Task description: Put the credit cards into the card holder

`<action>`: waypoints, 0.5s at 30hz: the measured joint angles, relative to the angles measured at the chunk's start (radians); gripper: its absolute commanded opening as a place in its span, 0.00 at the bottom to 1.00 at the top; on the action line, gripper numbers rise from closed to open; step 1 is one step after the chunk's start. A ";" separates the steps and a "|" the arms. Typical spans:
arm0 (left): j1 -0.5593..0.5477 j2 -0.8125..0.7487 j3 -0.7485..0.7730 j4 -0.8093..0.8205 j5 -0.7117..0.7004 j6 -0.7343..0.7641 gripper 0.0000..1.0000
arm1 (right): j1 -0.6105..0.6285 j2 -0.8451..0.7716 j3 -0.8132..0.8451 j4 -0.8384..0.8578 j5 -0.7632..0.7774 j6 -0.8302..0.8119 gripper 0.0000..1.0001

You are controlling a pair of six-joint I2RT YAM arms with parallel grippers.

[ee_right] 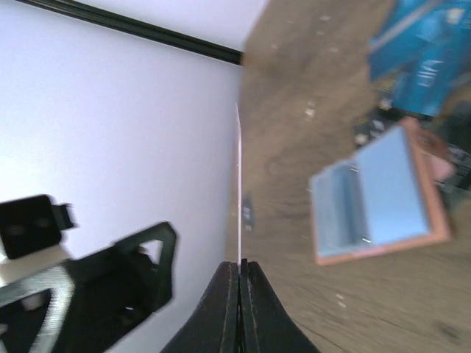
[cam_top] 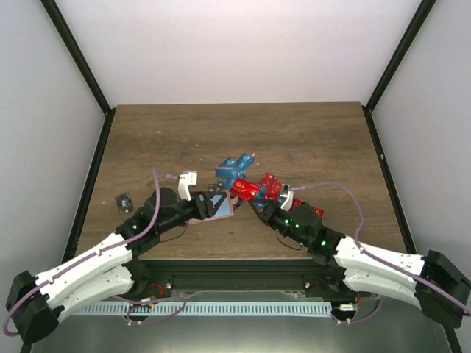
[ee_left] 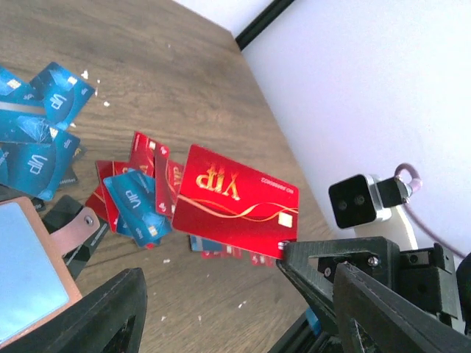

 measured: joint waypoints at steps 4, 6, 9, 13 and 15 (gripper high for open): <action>0.045 -0.026 -0.040 0.084 0.031 -0.059 0.67 | -0.001 0.072 0.003 0.209 -0.004 0.007 0.01; 0.069 -0.025 -0.065 0.141 0.058 -0.090 0.65 | -0.002 0.105 0.003 0.309 -0.013 0.016 0.01; 0.088 -0.013 -0.099 0.229 0.097 -0.127 0.62 | -0.002 0.156 0.003 0.438 -0.032 0.041 0.01; 0.091 0.023 -0.106 0.340 0.148 -0.154 0.55 | -0.002 0.250 0.003 0.605 -0.074 0.088 0.01; 0.091 0.032 -0.106 0.385 0.166 -0.163 0.53 | -0.002 0.300 0.004 0.673 -0.092 0.116 0.01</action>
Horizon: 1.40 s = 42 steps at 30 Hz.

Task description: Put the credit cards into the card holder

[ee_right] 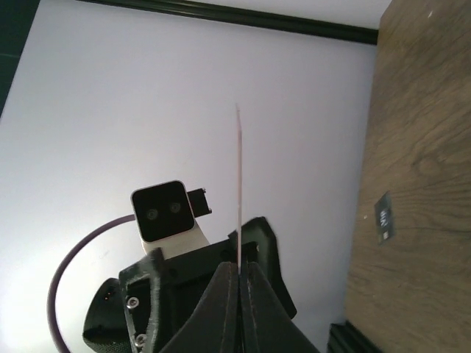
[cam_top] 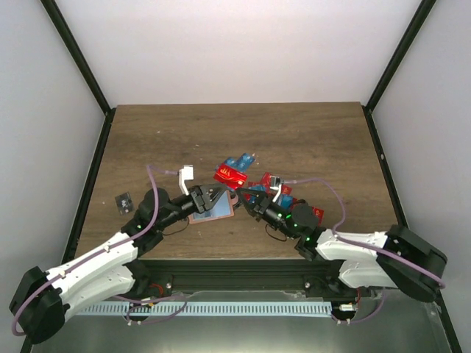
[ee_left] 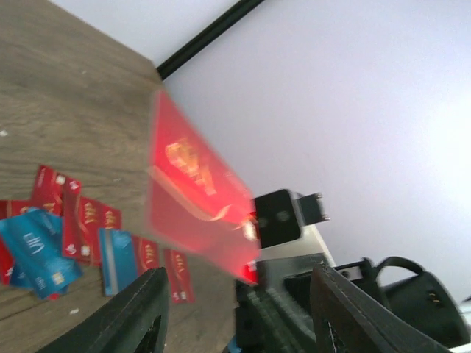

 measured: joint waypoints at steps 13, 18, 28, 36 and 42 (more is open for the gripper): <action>0.001 0.004 -0.013 0.107 0.016 -0.019 0.39 | 0.019 0.168 0.012 0.275 -0.051 0.098 0.01; 0.001 0.004 -0.029 0.114 -0.001 -0.024 0.30 | 0.029 0.192 0.038 0.301 -0.055 0.102 0.01; 0.001 -0.001 -0.033 0.151 -0.031 -0.033 0.14 | 0.036 0.237 0.043 0.343 -0.071 0.116 0.01; 0.001 -0.004 -0.033 0.157 -0.045 -0.034 0.04 | 0.037 0.258 0.043 0.360 -0.079 0.117 0.11; 0.005 -0.047 -0.028 0.042 -0.093 -0.001 0.04 | 0.013 0.246 0.071 0.266 -0.178 0.076 0.56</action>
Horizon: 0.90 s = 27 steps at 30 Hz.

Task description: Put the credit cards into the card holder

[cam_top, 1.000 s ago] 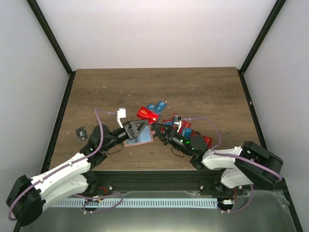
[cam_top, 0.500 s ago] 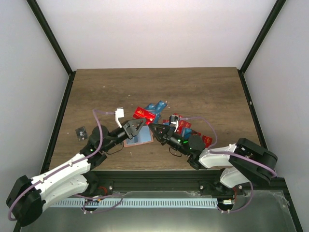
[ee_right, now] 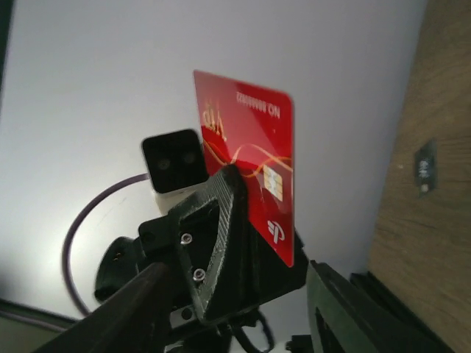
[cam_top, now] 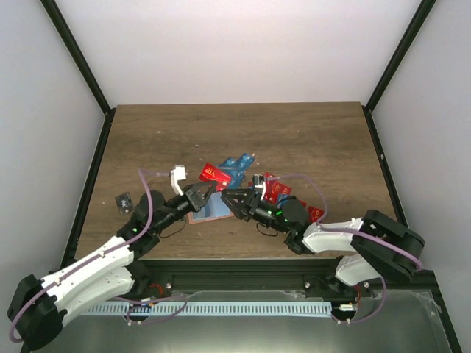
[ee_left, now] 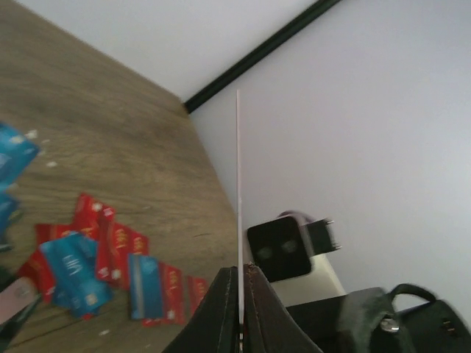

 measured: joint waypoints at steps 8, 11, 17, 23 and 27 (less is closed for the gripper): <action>0.110 -0.064 0.103 -0.454 -0.057 0.160 0.04 | -0.076 -0.113 0.245 -0.737 -0.060 -0.366 0.76; 0.203 0.010 0.109 -0.556 0.007 0.232 0.04 | -0.081 -0.108 0.377 -1.046 0.014 -0.551 0.80; 0.257 0.143 0.069 -0.652 0.138 0.299 0.04 | -0.083 0.084 0.537 -1.399 0.117 -0.776 0.81; 0.259 0.147 0.068 -0.668 0.176 0.329 0.04 | -0.084 0.228 0.558 -1.545 0.169 -0.874 0.79; 0.259 0.155 0.068 -0.671 0.186 0.335 0.04 | -0.085 0.308 0.636 -1.584 0.226 -0.910 0.77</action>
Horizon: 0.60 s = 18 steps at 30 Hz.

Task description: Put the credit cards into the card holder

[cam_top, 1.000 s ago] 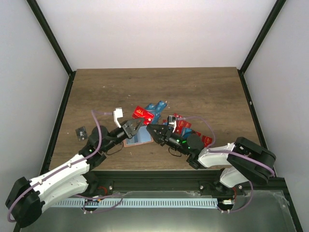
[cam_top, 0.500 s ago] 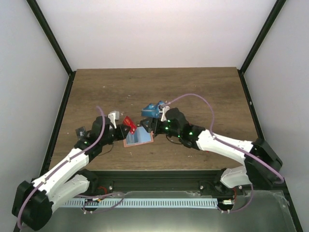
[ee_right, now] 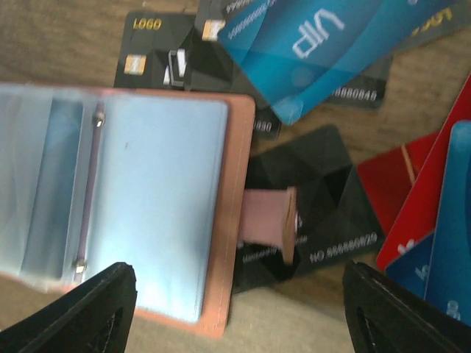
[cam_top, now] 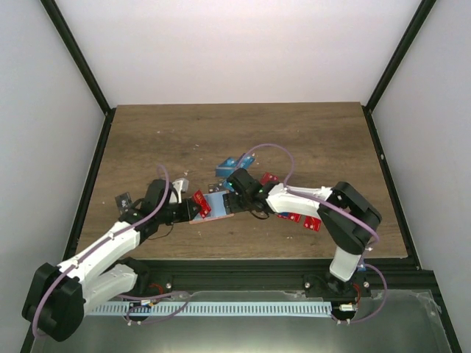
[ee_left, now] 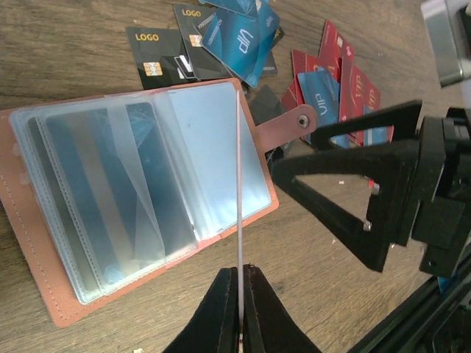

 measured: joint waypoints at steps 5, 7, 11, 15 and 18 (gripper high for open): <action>0.002 0.034 -0.013 0.024 -0.001 0.000 0.04 | -0.015 0.049 0.035 0.008 0.024 -0.039 0.62; 0.003 0.050 -0.025 0.047 -0.003 -0.002 0.04 | -0.023 0.063 0.036 0.019 0.024 -0.049 0.55; 0.005 0.074 -0.056 0.119 -0.002 -0.010 0.04 | -0.033 0.089 0.037 0.033 0.026 -0.071 0.39; 0.005 0.124 -0.059 0.186 0.001 -0.014 0.04 | -0.036 0.095 0.037 0.045 0.022 -0.081 0.30; 0.008 0.166 -0.059 0.219 0.002 -0.015 0.04 | -0.036 0.095 0.035 0.057 0.013 -0.083 0.30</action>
